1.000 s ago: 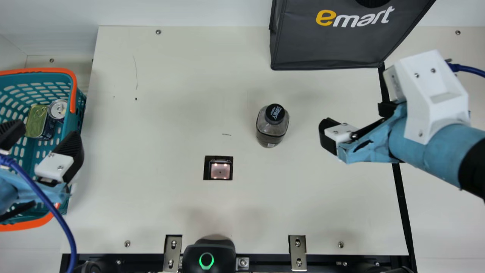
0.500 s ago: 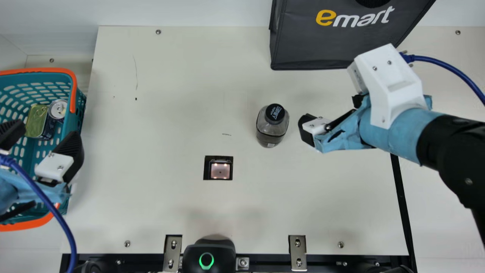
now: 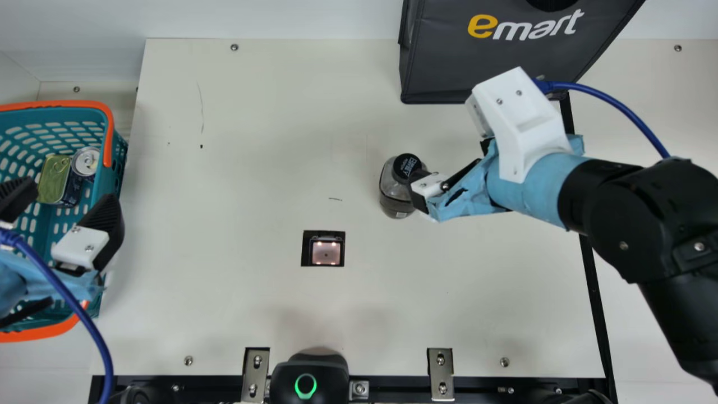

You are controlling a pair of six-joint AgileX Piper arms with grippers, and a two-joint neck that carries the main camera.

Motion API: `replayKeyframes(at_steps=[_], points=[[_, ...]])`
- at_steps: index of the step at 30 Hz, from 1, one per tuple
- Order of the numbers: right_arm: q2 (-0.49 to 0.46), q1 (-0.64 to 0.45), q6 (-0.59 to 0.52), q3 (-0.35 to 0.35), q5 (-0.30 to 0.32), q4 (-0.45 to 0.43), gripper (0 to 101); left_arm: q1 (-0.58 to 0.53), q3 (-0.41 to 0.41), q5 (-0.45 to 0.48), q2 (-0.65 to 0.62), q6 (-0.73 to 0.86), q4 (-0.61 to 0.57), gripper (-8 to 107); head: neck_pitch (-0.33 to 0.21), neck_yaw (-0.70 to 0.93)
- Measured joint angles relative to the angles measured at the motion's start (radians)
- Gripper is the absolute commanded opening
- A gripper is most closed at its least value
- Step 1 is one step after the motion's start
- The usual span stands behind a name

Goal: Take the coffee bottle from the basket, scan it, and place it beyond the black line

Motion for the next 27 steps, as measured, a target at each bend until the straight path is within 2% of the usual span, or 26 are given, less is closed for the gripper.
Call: replayKeyframes(at_steps=[14,27], points=[[0.062,0.072,0.021,0.014,-0.069,-0.011,91,0.000,0.000,0.000,0.000,0.000,0.000,90,0.000,0.002],[0.106,0.126,0.052,0.056,-0.126,-0.053,91,0.000,0.000,0.000,0.000,0.000,0.000,90,0.000,0.002]])
